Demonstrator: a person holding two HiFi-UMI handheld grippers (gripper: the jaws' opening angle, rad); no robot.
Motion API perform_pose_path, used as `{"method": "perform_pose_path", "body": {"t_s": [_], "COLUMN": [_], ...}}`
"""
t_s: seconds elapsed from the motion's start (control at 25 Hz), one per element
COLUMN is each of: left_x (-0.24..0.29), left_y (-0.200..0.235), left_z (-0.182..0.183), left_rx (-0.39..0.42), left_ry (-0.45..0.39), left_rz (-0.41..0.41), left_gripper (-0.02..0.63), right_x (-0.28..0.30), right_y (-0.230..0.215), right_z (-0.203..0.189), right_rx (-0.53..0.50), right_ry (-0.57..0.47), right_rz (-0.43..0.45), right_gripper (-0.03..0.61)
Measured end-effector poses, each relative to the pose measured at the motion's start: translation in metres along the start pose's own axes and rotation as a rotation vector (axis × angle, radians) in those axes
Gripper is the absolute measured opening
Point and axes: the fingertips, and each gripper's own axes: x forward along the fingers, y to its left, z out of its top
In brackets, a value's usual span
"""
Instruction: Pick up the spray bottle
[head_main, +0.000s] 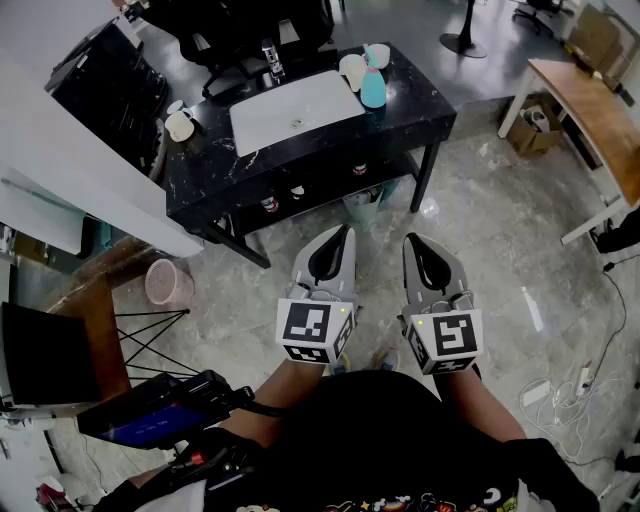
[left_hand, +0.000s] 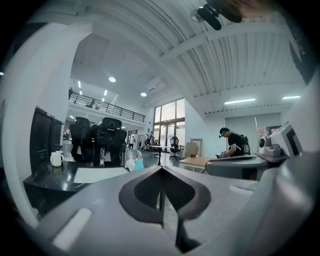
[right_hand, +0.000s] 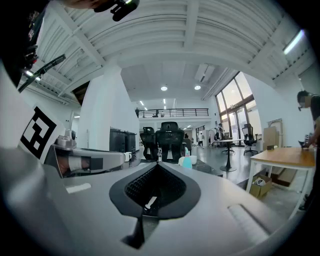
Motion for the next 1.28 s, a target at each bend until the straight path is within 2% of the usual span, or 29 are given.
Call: {"method": "perform_pose_path", "body": {"t_s": [0.32,0.72,1.08,1.28], "left_x": [-0.012,0.003,0.040,0.066], "left_y": [0.001,-0.010,-0.026,-0.007], "left_z": [0.002,-0.004,-0.018,-0.024], "left_rx": [0.005,-0.001,-0.010,-0.008], "left_ry": [0.006,0.007,0.032,0.052], "left_rz": [-0.017,-0.027,0.029,0.049], "left_gripper": [0.000,0.000,0.000,0.000], "right_x": [0.001,0.002,0.014,0.038], "right_y": [0.012,0.000,-0.041,-0.060], "right_z": [0.003,-0.004,-0.017,-0.025], "right_rx": [0.019,0.013,0.035,0.058], "right_ry": [0.005,-0.002,0.017,0.023], "right_rz": [0.000,0.007,0.069,0.062], "right_gripper": [0.021,0.023,0.023,0.024]}}
